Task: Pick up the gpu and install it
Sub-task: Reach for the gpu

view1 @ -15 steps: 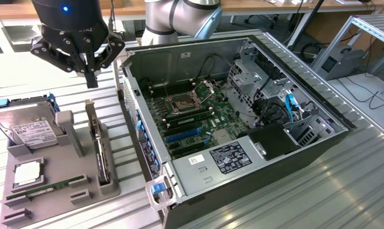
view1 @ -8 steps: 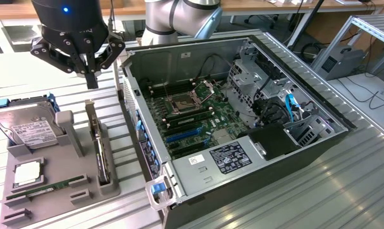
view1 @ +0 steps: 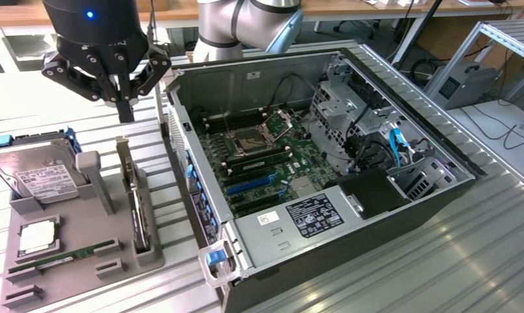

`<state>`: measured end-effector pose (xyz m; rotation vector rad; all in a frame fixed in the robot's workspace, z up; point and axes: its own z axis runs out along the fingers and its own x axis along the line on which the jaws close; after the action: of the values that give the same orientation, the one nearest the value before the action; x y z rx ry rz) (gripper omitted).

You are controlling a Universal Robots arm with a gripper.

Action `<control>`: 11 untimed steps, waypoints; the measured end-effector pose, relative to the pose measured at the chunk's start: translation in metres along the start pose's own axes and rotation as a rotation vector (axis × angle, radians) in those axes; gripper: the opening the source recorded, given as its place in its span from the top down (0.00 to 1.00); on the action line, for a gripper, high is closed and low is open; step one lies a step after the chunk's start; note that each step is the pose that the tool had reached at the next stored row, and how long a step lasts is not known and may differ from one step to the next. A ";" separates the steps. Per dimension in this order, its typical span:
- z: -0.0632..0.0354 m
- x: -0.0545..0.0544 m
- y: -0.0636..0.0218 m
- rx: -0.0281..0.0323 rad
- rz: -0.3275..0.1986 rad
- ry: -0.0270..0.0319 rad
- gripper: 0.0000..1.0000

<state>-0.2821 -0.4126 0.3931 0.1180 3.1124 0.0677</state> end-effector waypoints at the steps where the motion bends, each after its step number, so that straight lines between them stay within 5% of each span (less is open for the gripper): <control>1: 0.0000 0.000 -0.0002 0.0001 0.000 0.0001 0.89; 11: -0.0001 0.000 -0.0021 0.0001 0.000 0.0001 0.89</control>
<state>-0.2822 -0.4147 0.3931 0.1180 3.1124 0.0676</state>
